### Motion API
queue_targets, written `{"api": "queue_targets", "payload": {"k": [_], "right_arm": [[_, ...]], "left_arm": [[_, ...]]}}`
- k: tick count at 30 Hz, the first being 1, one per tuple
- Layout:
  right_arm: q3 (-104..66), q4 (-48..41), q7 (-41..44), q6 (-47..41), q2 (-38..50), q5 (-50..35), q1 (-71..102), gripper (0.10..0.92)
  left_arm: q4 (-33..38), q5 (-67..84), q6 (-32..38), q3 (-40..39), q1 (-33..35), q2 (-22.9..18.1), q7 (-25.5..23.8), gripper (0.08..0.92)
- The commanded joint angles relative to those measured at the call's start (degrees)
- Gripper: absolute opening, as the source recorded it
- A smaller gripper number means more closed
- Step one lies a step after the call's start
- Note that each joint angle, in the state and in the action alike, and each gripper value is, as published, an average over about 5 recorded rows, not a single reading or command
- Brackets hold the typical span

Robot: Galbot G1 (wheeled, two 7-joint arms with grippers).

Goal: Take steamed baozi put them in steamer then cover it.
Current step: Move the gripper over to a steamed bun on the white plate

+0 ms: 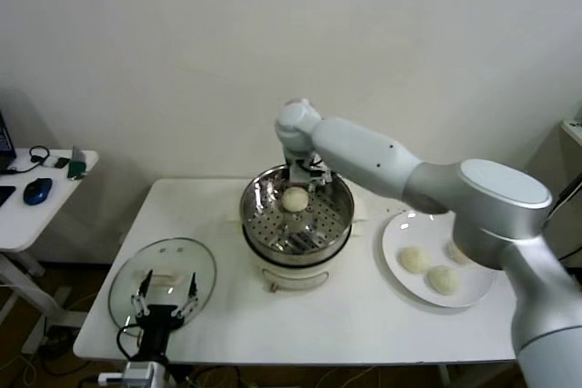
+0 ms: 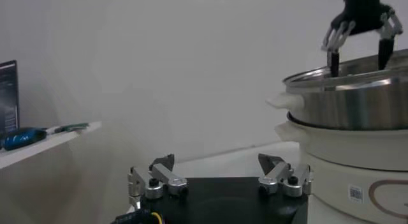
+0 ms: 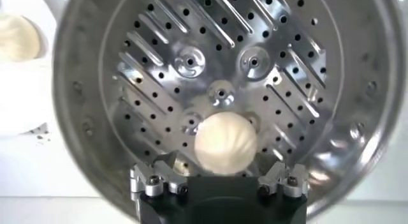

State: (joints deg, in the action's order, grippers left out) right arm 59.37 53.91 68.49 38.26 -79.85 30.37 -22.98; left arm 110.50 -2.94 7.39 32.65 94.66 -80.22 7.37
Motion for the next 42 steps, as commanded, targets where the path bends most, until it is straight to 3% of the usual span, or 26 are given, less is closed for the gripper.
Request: {"api": "queue_targets", "payload": {"k": [1, 9, 15, 18, 27, 42], "right_arm": [[4.2, 12.3, -0.5, -7.6, 14.3, -15.9, -9.0, 0.823], [21.3, 25.0, -17.4, -31.3, 33.8, -37.3, -20.2, 0.823], [25.8, 29.9, -17.5, -51.5, 44.4, -48.6, -20.7, 0.823], [25.3, 29.9, -16.1, -56.6, 47.7, -51.3, -17.8, 0.823], [14.7, 22.9, -10.4, -56.0, 49.4, -48.2, 0.3, 0.823], [4.5, 1.7, -5.4, -46.6, 36.4, -39.3, 12.9, 0.823]], "left_arm": [[-0.1, 0.0, 0.0, -0.2, 0.0, 0.1, 0.0, 0.823], [0.0, -0.3, -0.1, -1.0, 0.1, -0.1, 0.0, 0.823], [-0.4, -1.2, 0.1, -1.5, 0.2, 0.1, -0.2, 0.823], [-0.2, -1.5, 0.1, -1.6, 0.2, 0.3, -0.2, 0.823], [0.8, -2.0, -0.2, -1.5, 0.5, 0.5, -0.2, 0.823], [0.5, -1.1, -1.0, -1.3, 0.4, 0.3, 0.0, 0.823]]}}
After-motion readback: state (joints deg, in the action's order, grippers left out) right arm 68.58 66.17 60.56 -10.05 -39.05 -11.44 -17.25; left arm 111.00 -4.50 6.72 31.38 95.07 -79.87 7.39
